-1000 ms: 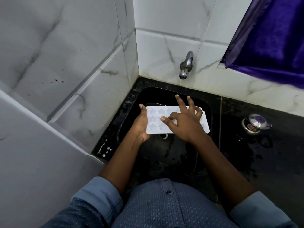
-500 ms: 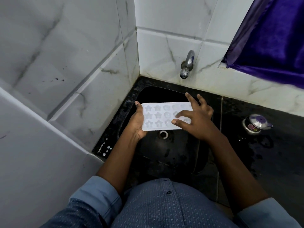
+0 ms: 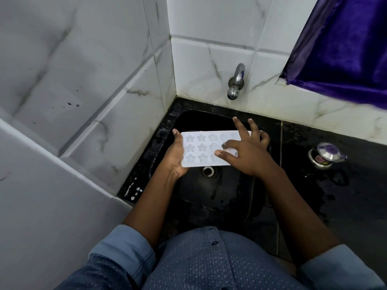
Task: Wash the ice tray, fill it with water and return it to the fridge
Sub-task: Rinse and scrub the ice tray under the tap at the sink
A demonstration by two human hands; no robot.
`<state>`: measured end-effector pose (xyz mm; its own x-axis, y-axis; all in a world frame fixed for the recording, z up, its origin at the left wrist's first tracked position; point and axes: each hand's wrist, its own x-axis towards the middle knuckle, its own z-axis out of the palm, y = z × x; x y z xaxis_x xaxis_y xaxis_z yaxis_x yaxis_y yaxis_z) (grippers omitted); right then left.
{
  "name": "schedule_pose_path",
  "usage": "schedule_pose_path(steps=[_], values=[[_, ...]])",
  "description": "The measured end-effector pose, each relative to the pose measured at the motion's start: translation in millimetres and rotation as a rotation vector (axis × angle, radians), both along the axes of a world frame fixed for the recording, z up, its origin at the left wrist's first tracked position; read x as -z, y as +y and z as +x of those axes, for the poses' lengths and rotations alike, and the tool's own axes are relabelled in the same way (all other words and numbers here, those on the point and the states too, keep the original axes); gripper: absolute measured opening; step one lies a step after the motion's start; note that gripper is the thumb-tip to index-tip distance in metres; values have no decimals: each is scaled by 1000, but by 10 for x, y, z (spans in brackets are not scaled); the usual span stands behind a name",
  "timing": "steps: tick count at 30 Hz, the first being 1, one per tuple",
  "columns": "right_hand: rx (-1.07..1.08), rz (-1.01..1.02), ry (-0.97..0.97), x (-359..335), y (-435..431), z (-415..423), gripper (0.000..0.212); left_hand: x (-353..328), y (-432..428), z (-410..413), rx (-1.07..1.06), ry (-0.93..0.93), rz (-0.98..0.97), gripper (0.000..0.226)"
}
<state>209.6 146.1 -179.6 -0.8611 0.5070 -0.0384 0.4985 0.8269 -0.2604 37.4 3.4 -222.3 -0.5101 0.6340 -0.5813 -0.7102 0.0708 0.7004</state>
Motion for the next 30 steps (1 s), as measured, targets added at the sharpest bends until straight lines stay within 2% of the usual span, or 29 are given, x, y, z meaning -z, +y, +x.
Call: schedule_pose_path(steps=[6,17,24,30], values=[[-26,21,23,62,1,15,72,18,17,-14,-21,21,-31,102],[7,89,105,143,-76,-41,71,44,1,-63,-11,22,-22,104],[26,61,177,192,-100,-48,69,-8,15,-115,-27,20,-32,95],[39,35,169,204,-84,-29,69,-28,14,-113,-22,6,-22,98]])
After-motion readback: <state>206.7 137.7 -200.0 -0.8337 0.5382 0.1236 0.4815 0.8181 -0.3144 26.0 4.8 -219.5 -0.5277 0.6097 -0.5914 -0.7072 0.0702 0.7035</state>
